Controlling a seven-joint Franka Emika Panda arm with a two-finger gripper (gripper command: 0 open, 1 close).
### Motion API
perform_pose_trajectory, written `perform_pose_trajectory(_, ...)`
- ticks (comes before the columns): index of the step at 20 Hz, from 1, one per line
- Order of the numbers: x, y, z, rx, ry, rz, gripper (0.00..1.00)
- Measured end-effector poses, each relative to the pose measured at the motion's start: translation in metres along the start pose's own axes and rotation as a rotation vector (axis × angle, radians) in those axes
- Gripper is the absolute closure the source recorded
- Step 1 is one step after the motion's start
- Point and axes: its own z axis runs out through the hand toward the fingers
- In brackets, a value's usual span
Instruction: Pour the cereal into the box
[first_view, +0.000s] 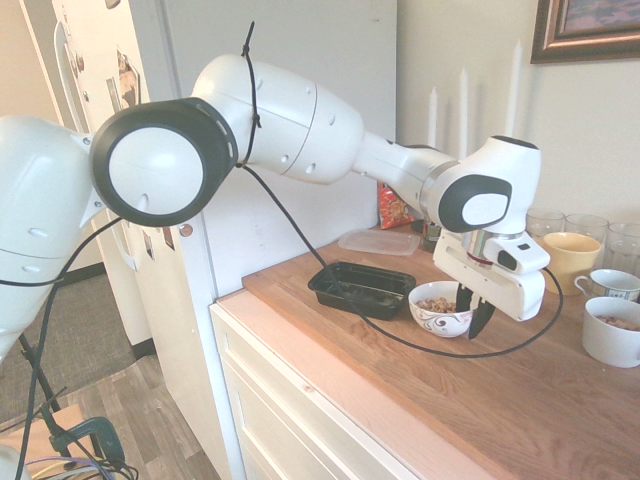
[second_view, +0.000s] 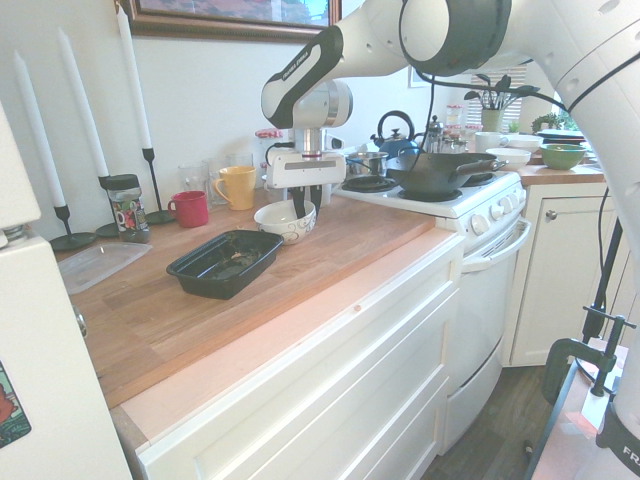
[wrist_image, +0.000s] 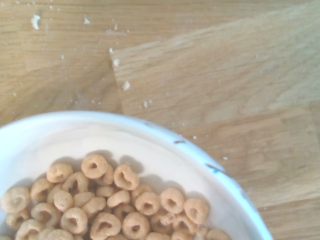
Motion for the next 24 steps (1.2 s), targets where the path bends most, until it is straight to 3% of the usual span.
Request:
perform_pose_trajectory(14,-0.010,-0.018,-0.034,-0.014,0.053,-0.036,1.00)
perform_pose_trajectory(24,-0.042,-0.036,-0.102,0.011,0.133,-0.070,1.00)
